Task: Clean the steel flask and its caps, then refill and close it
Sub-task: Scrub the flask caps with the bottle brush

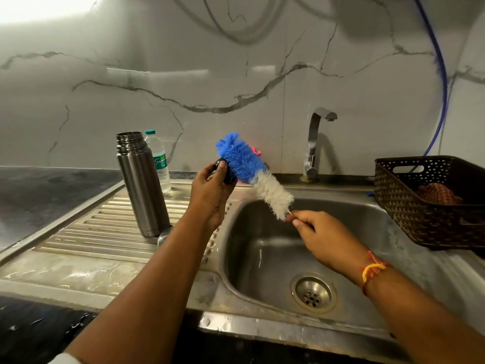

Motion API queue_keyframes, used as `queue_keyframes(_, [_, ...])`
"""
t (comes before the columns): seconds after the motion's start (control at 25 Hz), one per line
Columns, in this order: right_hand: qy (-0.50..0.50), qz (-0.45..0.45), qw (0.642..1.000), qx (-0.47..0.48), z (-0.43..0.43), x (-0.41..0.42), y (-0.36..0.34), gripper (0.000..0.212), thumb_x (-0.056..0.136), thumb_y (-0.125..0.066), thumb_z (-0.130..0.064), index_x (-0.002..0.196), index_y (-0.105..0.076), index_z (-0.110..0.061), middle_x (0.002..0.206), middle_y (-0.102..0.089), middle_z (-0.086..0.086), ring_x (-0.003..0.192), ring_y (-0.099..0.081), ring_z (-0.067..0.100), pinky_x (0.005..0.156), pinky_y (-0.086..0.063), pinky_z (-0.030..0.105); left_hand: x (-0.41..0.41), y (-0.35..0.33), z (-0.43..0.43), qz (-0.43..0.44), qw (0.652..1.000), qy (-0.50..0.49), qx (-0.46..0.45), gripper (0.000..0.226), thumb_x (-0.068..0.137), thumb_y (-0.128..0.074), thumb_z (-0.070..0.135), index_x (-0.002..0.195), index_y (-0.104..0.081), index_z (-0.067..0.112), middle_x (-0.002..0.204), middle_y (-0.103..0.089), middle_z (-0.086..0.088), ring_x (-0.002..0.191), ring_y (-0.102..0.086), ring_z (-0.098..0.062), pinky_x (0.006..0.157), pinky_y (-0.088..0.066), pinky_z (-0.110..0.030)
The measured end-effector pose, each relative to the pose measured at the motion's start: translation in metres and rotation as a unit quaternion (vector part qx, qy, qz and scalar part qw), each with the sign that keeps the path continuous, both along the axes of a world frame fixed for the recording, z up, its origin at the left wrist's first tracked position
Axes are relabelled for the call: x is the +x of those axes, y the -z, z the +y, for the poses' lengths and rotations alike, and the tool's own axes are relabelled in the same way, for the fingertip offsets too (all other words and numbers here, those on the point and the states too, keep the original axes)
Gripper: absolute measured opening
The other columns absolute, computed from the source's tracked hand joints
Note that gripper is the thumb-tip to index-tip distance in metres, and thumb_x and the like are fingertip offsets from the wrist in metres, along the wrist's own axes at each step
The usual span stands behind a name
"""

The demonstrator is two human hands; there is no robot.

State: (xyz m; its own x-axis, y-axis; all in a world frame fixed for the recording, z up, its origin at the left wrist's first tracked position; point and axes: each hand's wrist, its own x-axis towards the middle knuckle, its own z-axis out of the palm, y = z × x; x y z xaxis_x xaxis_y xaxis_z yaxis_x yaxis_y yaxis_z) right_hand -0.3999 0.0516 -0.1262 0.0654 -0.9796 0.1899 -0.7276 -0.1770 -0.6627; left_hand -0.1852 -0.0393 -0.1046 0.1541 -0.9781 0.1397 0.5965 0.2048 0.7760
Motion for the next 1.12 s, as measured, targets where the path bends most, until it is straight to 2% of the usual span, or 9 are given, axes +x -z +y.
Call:
queue_keyframes(0.12, [0.019,-0.01,0.999,-0.035,0.001,-0.006,-0.003,0.028,0.102,-0.046,-0.03,0.125,-0.062,-0.033,0.109,-0.068,-0.007,0.093,-0.059,0.008,0.075,-0.045,0.024,0.002,0.002,-0.001,0.003,0.999,-0.03,0.016,0.035,0.102,-0.058,0.012,0.134,-0.053,-0.002,0.128,-0.064,-0.023,0.112,-0.07,-0.031,0.097,-0.058,-0.042])
queue_keyframes(0.24, [0.067,-0.054,0.993,-0.079,0.001,-0.014,-0.01,0.03,0.102,-0.044,-0.033,0.125,-0.063,-0.029,0.084,-0.062,-0.008,0.075,-0.055,0.009,0.059,-0.04,0.023,0.003,0.003,-0.002,0.008,0.998,-0.048,0.03,0.035,0.104,-0.055,0.011,0.136,-0.052,-0.004,0.132,-0.06,-0.025,0.119,-0.065,-0.034,0.098,-0.057,-0.042])
queue_keyframes(0.36, [0.056,-0.071,0.993,-0.07,0.002,-0.013,-0.011,0.028,0.103,-0.043,-0.029,0.122,-0.063,-0.032,0.066,-0.054,-0.009,0.057,-0.05,0.007,0.049,-0.033,0.019,0.001,0.0,-0.001,0.005,0.999,-0.047,0.025,0.037,0.103,-0.056,0.011,0.136,-0.051,-0.004,0.13,-0.061,-0.024,0.119,-0.065,-0.034,0.093,-0.058,-0.041])
queue_keyframes(0.48, [0.01,-0.02,0.998,-0.066,0.01,-0.001,-0.006,0.029,0.101,-0.05,-0.028,0.127,-0.061,-0.034,0.068,-0.058,-0.011,0.056,-0.053,0.004,0.046,-0.039,0.013,0.003,0.0,0.001,-0.009,0.999,-0.035,0.025,0.04,0.1,-0.062,0.016,0.135,-0.053,-0.001,0.127,-0.065,-0.022,0.113,-0.07,-0.031,0.098,-0.058,-0.045])
queue_keyframes(0.64, [0.019,-0.026,0.998,-0.062,0.007,0.005,-0.003,0.03,0.1,-0.052,-0.024,0.127,-0.063,-0.033,0.071,-0.06,-0.012,0.058,-0.053,0.003,0.049,-0.041,0.007,-0.008,0.0,0.008,-0.058,0.998,-0.006,0.024,0.043,0.097,-0.067,0.021,0.132,-0.054,0.0,0.123,-0.069,-0.02,0.105,-0.074,-0.028,0.093,-0.06,-0.043])
queue_keyframes(0.72, [0.027,-0.02,0.998,-0.046,0.005,0.001,-0.004,0.031,0.101,-0.05,-0.025,0.129,-0.061,-0.034,0.079,-0.063,-0.009,0.063,-0.053,0.001,0.048,-0.039,0.008,-0.007,-0.002,0.009,-0.033,0.999,-0.007,0.023,0.043,0.096,-0.067,0.023,0.13,-0.053,0.0,0.123,-0.067,-0.021,0.105,-0.074,-0.03,0.093,-0.06,-0.044])
queue_keyframes(0.8, [0.024,-0.017,0.999,-0.039,0.007,-0.002,-0.004,0.032,0.101,-0.05,-0.026,0.13,-0.06,-0.036,0.078,-0.064,-0.009,0.061,-0.054,0.002,0.047,-0.038,0.009,0.001,-0.006,0.008,0.002,1.0,-0.015,0.027,0.044,0.096,-0.067,0.025,0.129,-0.052,0.0,0.124,-0.066,-0.022,0.103,-0.074,-0.03,0.088,-0.062,-0.04])
queue_keyframes(0.96, [0.024,-0.034,0.997,-0.059,0.008,0.004,-0.007,0.033,0.101,-0.051,-0.023,0.131,-0.06,-0.032,0.075,-0.063,-0.007,0.062,-0.057,0.006,0.046,-0.039,0.008,-0.008,-0.004,0.015,-0.036,0.999,0.02,0.022,0.041,0.097,-0.066,0.023,0.128,-0.051,0.001,0.124,-0.066,-0.023,0.103,-0.075,-0.03,0.083,-0.063,-0.038])
queue_keyframes(1.12, [0.029,-0.021,0.998,-0.051,0.007,0.002,-0.006,0.035,0.101,-0.05,-0.023,0.135,-0.056,-0.033,0.073,-0.054,-0.014,0.061,-0.052,0.003,0.045,-0.037,0.009,-0.003,-0.007,0.014,-0.001,1.0,0.011,0.009,0.043,0.096,-0.067,0.022,0.129,-0.051,0.002,0.125,-0.065,-0.023,0.102,-0.075,-0.03,0.079,-0.063,-0.036])
